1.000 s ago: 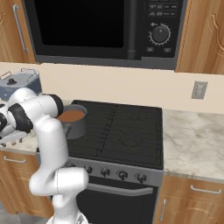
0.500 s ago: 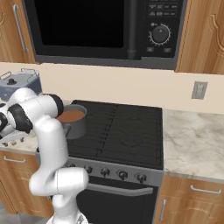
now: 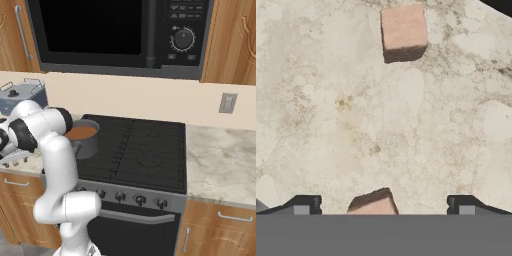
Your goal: Pick up the sugar cube(s) and place them in the saucepan with hot chocolate.
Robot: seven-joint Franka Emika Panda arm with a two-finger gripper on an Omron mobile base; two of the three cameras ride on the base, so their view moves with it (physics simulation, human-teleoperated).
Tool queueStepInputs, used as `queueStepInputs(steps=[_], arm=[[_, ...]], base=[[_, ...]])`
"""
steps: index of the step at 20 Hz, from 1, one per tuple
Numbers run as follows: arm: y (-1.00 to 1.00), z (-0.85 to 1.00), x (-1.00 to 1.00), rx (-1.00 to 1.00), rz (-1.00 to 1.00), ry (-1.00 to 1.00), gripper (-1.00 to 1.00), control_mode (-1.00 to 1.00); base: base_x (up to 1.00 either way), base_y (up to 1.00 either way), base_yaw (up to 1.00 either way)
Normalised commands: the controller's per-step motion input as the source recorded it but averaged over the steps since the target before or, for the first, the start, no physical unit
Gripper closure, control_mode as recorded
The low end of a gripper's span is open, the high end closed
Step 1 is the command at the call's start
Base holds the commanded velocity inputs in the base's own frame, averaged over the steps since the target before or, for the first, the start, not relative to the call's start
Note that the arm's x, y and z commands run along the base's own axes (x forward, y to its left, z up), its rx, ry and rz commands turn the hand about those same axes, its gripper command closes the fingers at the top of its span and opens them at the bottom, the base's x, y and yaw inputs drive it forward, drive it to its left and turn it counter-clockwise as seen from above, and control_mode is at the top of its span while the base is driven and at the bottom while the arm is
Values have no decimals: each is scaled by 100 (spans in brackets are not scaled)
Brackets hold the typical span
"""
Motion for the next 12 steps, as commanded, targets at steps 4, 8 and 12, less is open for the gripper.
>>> queueStepInputs(steps=[4,8,12], arm=[[0,-14,0,0,0,-2,100,-100],[0,-4,0,0,0,0,100,-100],[0,0,-3,0,0,0,100,-100]], base=[[0,0,0],[0,0,0],[0,0,0]])
